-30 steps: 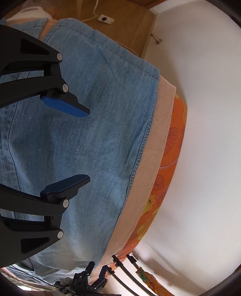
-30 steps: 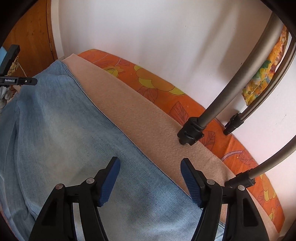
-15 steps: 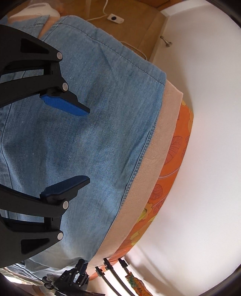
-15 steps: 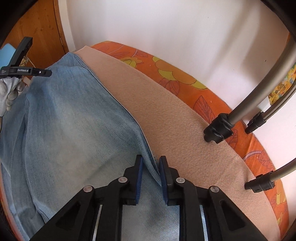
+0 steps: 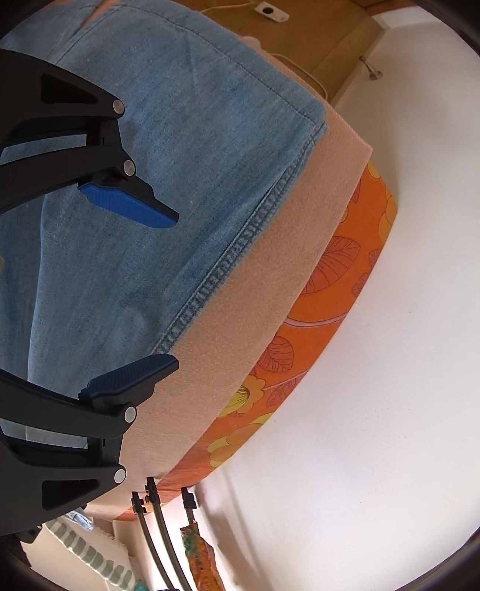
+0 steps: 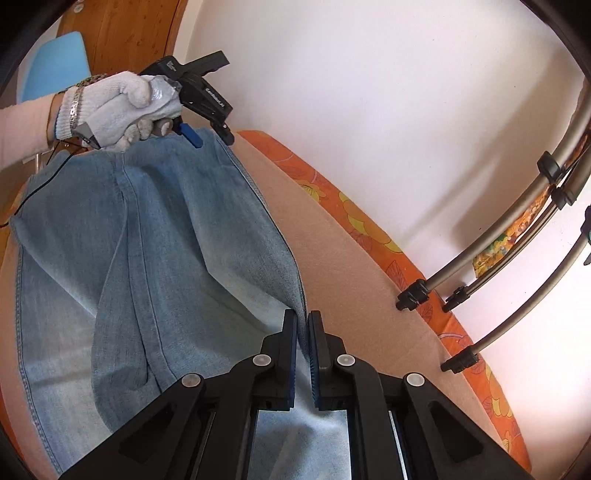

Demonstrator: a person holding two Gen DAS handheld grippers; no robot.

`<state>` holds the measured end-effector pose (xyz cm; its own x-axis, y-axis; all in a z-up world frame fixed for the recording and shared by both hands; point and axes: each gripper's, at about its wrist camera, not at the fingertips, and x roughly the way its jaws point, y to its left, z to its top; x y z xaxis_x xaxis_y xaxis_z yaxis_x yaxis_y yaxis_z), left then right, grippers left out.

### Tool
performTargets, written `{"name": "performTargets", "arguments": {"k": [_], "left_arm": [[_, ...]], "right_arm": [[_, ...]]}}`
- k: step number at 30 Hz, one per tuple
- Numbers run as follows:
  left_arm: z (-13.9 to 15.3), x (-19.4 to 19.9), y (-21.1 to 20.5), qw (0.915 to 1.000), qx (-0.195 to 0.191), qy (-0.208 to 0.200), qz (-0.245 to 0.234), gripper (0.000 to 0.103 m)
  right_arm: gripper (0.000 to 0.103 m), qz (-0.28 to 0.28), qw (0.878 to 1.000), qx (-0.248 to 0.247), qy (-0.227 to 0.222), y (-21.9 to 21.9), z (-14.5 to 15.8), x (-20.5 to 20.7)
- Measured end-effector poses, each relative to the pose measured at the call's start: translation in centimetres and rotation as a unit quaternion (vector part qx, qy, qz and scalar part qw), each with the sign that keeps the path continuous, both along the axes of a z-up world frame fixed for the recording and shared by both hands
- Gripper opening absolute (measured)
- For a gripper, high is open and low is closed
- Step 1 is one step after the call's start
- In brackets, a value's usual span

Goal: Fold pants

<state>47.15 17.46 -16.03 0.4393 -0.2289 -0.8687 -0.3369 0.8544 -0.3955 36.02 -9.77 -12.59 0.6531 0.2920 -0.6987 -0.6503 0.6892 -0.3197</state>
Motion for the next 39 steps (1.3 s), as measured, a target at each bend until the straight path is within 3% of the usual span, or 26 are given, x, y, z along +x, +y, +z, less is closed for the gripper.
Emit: {"name": "performTargets", "arguments": {"k": [5, 10, 13, 15, 16, 18, 23, 25, 26, 27, 29, 31, 32, 35, 36, 39], "left_arm": [[-2.1, 1.0, -0.2, 0.9983, -0.01, 0.05, 0.028, 0.073], [-2.1, 0.6, 0.2, 0.9981, -0.013, 0.036, 0.049, 0.072], [-1.9, -0.3, 1.2, 0.9976, -0.038, 0.001, 0.058, 0.057], [-1.9, -1.1, 2.0, 0.996, -0.064, -0.015, 0.06, 0.032], [-1.8, -1.6, 2.4, 0.9959, -0.063, -0.023, 0.061, 0.027], [-1.1, -2.6, 2.7, 0.9963, -0.053, -0.042, 0.053, 0.007], [1.0, -4.7, 3.7, 0.9958, -0.033, -0.076, 0.039, 0.006], [1.4, -4.6, 4.1, 0.9957, -0.031, -0.079, 0.038, 0.006], [1.6, -4.7, 4.2, 0.9956, -0.028, -0.081, 0.037, 0.006], [1.7, -4.5, 4.1, 0.9954, -0.027, -0.085, 0.036, 0.006], [1.6, -4.5, 4.0, 0.9953, -0.024, -0.088, 0.033, 0.006], [1.3, -4.3, 3.7, 0.9953, -0.025, -0.088, 0.032, 0.006], [1.1, -4.3, 3.7, 0.9953, -0.027, -0.087, 0.032, 0.006], [0.7, -4.0, 3.5, 0.9956, -0.021, -0.087, 0.027, 0.006], [0.5, -4.0, 3.5, 0.9957, -0.021, -0.086, 0.025, 0.006], [0.1, -4.0, 3.9, 0.9956, -0.025, -0.086, 0.027, 0.006]], "right_arm": [[0.004, 0.032, 0.998, -0.022, -0.05, 0.9, 0.0, -4.5], [0.003, 0.044, 0.997, -0.021, -0.057, 1.1, 0.0, -6.5], [0.002, 0.037, 0.997, -0.015, -0.061, 1.0, 0.5, -6.9], [0.0, 0.031, 0.998, -0.009, -0.062, 0.7, 0.9, -7.0], [0.0, 0.028, 0.997, -0.007, -0.065, 0.6, 1.1, -7.0], [0.0, 0.024, 0.997, -0.003, -0.071, 0.4, 1.8, -7.3], [0.0, 0.026, 0.997, 0.001, -0.066, 0.4, 2.8, -7.4], [0.0, 0.035, 0.999, 0.008, -0.029, 0.5, 2.7, -6.0], [0.008, 0.03, 0.999, 0.012, -0.01, 0.4, 2.5, -4.7], [0.027, 0.019, 1.0, 0.018, -0.005, 0.3, 2.4, -3.4], [0.047, 0.016, 0.999, 0.035, 0.025, 0.3, 2.1, -0.1], [0.057, 0.013, 0.996, 0.062, 0.066, 0.2, 1.7, 3.9], [0.067, 0.014, 0.994, 0.065, 0.086, 0.5, 1.2, 5.8], [0.076, 0.0, 0.994, 0.024, 0.102, 1.7, -1.0, 10.0], [0.082, -0.001, 0.991, 0.02, 0.133, 1.9, -2.0, 11.2], [0.083, -0.012, 0.977, 0.048, 0.208, 1.5, -4.3, 13.3]]}}
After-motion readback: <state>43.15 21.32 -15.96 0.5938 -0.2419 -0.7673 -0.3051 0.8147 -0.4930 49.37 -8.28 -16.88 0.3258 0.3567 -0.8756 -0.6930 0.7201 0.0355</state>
